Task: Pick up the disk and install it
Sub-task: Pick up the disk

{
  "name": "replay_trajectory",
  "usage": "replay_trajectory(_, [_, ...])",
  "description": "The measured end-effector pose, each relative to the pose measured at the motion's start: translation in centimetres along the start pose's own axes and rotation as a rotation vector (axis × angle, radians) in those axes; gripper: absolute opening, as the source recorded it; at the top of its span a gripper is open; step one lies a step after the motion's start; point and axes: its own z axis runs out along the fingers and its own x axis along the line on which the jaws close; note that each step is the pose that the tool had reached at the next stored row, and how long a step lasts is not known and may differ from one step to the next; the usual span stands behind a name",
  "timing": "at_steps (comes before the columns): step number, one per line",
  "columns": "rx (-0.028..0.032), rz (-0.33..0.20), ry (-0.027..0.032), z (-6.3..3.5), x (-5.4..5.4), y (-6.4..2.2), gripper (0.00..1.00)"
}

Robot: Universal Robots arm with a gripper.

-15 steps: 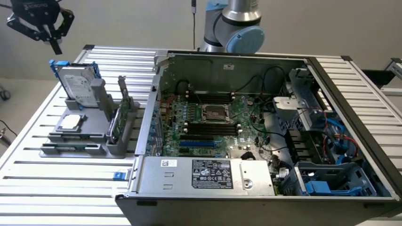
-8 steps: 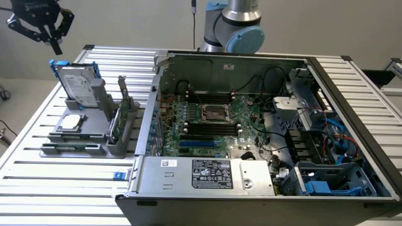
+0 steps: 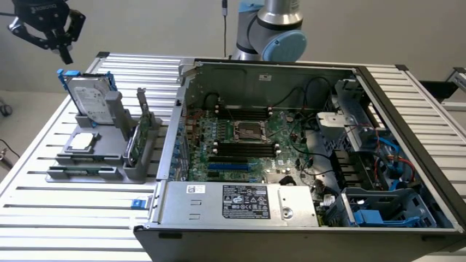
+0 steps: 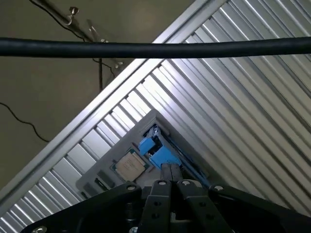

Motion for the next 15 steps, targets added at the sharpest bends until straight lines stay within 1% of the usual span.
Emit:
replay_trajectory(12, [0.005,-0.219,0.0034,0.07,0.0,0.0,0.11])
replay_trajectory(15, [0.0057,-0.273,0.0033,0.09,0.0,0.0,0.11])
